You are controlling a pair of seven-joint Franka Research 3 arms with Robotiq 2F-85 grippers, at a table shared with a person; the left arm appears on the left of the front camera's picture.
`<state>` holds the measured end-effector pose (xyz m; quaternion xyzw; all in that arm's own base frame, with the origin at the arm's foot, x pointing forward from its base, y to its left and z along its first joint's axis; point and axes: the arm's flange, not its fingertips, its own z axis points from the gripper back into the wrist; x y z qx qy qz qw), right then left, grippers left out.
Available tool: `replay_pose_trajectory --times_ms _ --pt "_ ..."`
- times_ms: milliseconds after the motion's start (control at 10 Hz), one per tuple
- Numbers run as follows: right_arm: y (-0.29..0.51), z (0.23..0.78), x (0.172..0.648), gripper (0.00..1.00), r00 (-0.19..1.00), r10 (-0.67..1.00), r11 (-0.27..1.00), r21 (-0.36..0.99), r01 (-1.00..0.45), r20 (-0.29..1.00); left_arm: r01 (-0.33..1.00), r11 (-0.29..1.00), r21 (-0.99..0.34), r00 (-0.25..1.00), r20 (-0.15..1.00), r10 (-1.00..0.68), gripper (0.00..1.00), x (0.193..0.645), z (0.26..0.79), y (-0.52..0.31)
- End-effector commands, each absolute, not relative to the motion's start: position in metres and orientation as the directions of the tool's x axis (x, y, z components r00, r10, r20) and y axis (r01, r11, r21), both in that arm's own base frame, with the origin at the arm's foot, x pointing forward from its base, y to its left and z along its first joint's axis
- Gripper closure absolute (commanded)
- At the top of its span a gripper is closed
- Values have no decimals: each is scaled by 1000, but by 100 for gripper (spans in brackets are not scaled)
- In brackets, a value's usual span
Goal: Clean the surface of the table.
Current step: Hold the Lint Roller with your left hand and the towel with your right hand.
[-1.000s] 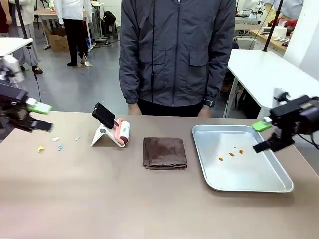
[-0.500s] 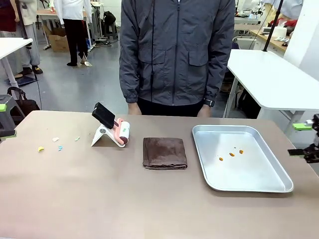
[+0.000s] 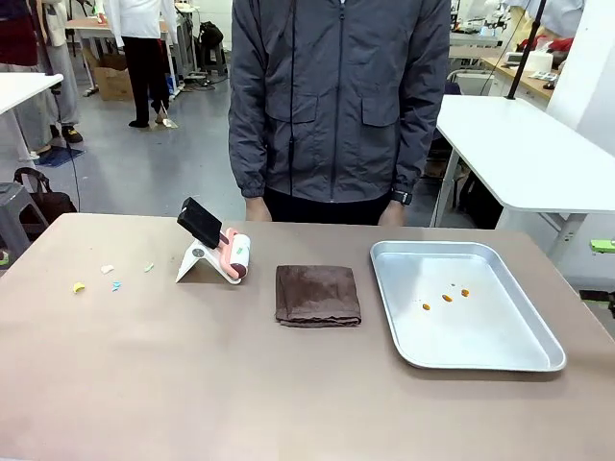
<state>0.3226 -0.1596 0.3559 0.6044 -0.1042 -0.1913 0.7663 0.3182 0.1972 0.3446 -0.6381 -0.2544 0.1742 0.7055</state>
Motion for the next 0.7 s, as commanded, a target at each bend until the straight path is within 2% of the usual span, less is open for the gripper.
replay_pose_trajectory --times_ms 0,500,600 --pt "-155 357 321 0 916 -392 181 969 166 -84 83 113 -990 833 131 537 0 319 344 190" --pt "-156 356 323 0 913 -401 187 969 164 -77 80 122 -989 827 134 546 0 322 344 189" --pt "-146 365 323 0 900 -434 261 951 166 -38 90 133 -987 827 148 541 0 326 351 186"
